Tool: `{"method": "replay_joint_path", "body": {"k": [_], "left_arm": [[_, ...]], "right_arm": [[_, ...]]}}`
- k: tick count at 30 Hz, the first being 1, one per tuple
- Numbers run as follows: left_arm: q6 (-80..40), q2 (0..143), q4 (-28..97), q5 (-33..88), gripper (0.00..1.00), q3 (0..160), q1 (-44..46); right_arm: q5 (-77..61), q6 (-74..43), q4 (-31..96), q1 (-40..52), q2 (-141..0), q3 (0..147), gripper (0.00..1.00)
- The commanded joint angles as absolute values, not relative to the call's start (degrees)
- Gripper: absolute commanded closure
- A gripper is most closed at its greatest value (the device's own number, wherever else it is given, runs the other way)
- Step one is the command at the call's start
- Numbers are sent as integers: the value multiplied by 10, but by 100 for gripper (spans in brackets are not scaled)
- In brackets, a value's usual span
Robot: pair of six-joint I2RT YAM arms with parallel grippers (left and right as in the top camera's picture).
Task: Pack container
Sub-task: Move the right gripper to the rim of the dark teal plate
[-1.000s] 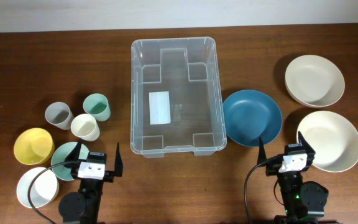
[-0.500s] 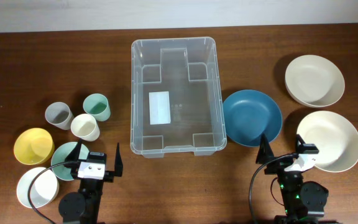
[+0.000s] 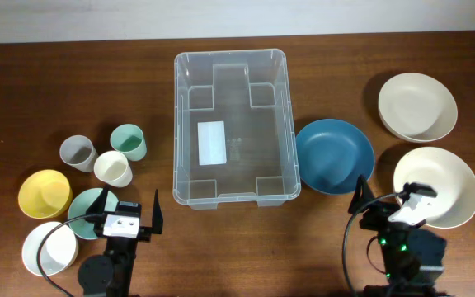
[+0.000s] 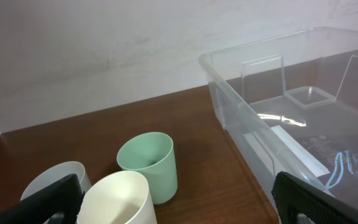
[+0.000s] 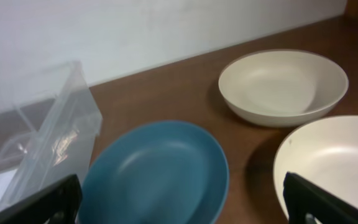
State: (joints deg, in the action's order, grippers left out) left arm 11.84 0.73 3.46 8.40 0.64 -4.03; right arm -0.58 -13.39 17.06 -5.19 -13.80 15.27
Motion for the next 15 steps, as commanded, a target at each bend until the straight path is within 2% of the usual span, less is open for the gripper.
{"method": "replay_joint_path", "body": {"k": [1, 8, 12, 15], "left_arm": [[127, 3, 37, 92, 1, 5, -39], [127, 3, 37, 92, 1, 5, -39], [127, 3, 37, 93, 1, 5, -39], [127, 3, 37, 93, 1, 5, -39]], "right_arm": [[5, -98, 207, -49, -231, 248, 1], [5, -88, 402, -49, -484, 474, 1], [-31, -91, 468, -49, -599, 560, 1], [-30, -75, 455, -49, -655, 578, 1]]}}
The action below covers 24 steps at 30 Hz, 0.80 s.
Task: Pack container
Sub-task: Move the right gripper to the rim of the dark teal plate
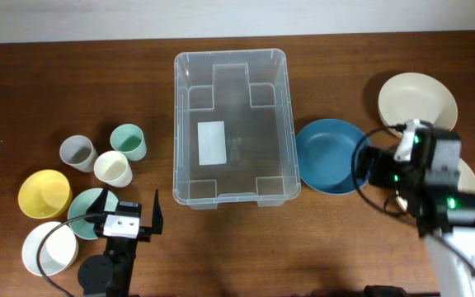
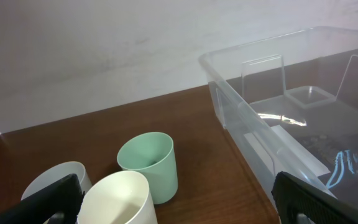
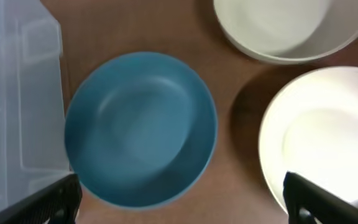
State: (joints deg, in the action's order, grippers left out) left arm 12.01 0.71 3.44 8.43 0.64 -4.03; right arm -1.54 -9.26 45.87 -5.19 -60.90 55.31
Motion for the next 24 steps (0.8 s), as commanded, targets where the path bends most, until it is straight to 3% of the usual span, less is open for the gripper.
{"method": "replay_joint_path", "body": {"k": [1, 9, 24], "left_arm": [[127, 3, 37, 92, 1, 5, -39], [127, 3, 37, 93, 1, 5, -39], [127, 3, 37, 92, 1, 5, -39]], "right_arm": [[-27, -76, 448, -49, -673, 581, 1], [-24, -72, 359, -49, -831, 585, 1], [7, -64, 267, -53, -988, 585, 1]]}}
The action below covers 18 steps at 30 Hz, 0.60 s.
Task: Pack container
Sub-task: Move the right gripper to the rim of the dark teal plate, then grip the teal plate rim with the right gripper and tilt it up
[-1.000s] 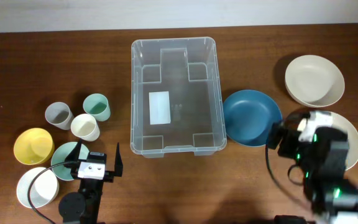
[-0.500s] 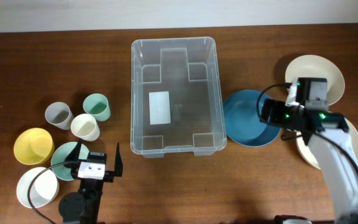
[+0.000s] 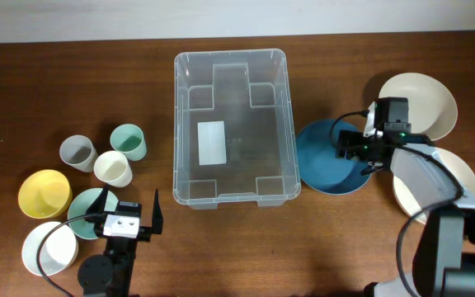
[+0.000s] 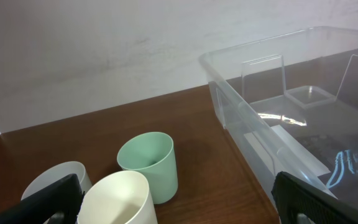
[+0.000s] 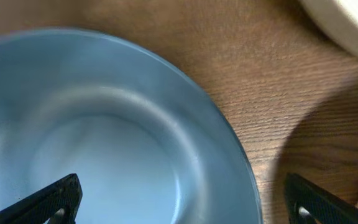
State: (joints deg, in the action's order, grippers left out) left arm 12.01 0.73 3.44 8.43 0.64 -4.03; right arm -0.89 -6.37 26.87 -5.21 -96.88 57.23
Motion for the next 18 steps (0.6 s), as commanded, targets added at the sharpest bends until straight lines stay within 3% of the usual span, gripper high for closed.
{"method": "replay_joint_path", "body": {"k": [1, 5, 7, 12, 14, 18], "left_arm": [[127, 3, 37, 93, 1, 5, -39], [127, 3, 37, 93, 1, 5, -39], [127, 3, 37, 92, 1, 5, -39], [127, 3, 37, 93, 1, 5, -39], [127, 3, 37, 93, 0, 5, -39], [127, 3, 37, 93, 1, 5, -39]], "right_arm": [[6, -65, 267, -57, -997, 585, 1], [5, -67, 267, -64, -1018, 585, 0], [5, -67, 267, -65, -1021, 585, 9], [5, -67, 265, -65, -1021, 585, 62], [5, -67, 265, -65, -1021, 585, 73], [5, -67, 266, -65, -1021, 585, 81]]}}
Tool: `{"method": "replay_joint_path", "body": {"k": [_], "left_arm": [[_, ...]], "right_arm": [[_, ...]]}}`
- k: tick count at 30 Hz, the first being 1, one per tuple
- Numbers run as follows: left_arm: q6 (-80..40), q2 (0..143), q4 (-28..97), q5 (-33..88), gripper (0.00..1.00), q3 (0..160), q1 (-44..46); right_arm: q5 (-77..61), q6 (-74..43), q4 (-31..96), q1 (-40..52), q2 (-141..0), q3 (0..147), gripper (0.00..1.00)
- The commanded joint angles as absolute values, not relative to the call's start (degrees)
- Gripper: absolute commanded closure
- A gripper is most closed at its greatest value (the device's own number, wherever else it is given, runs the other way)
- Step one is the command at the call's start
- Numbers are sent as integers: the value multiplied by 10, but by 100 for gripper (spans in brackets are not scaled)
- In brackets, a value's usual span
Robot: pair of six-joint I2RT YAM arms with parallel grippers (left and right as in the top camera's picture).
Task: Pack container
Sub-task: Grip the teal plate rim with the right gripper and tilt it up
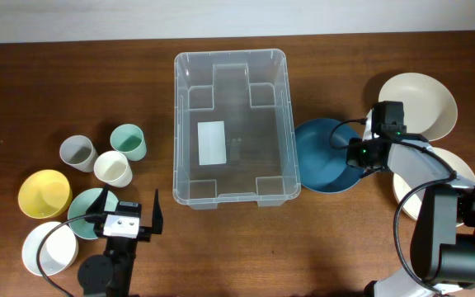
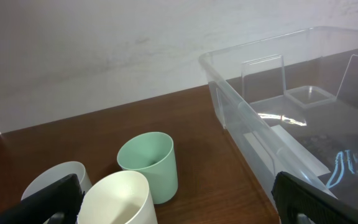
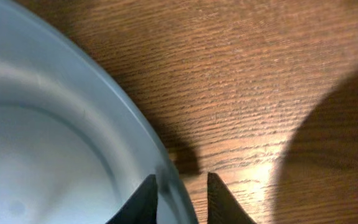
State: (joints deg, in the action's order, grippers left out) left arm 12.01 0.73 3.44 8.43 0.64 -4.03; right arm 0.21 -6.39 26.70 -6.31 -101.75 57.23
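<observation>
The clear plastic container (image 1: 231,55) stands empty in the middle of the table; the left wrist view shows its near wall (image 2: 260,118). A blue bowl (image 1: 324,157) lies just right of it. My right gripper (image 1: 359,154) is down at that bowl's right rim, one finger inside and one outside, shut on the rim (image 3: 180,176). The bowl's pale blue inside (image 3: 42,137) fills the left of the right wrist view. My left gripper (image 1: 132,205) rests open at the front left, nothing between its fingers (image 2: 48,199).
Grey (image 1: 78,153), green (image 1: 128,141) and cream (image 1: 112,168) cups stand left of the container. Yellow (image 1: 44,193), teal (image 1: 89,206) and white (image 1: 48,247) bowls lie at the front left. Two cream bowls (image 1: 417,106) (image 1: 448,186) lie at the right.
My right gripper was wide open over the blue bowl; now it has moved to the bowl's right rim and its fingers have shut on it. The left arm has not moved.
My right gripper rested open at the front right, facing the bowls. Then it was above the blue bowl looking down, then close over the bowl's inside, still open. Now it is shut on the rim. The left arm stayed still throughout.
</observation>
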Motion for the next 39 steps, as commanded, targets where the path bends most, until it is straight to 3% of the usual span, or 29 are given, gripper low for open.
{"method": "replay_joint_path", "body": {"k": [1, 4, 14, 31, 39], "left_arm": [[127, 3, 37, 93, 1, 5, -39], [127, 3, 37, 93, 1, 5, -39], [127, 3, 37, 93, 1, 5, -39], [127, 3, 37, 92, 1, 5, -39], [127, 3, 37, 93, 1, 5, -39]], "right_arm": [[5, -67, 266, -65, -1021, 585, 84], [5, -67, 266, -65, -1021, 585, 96], [8, -98, 268, -65, -1003, 589, 96], [93, -140, 274, -65, -810, 653, 96], [90, -186, 372, -65, -845, 650, 96]]}}
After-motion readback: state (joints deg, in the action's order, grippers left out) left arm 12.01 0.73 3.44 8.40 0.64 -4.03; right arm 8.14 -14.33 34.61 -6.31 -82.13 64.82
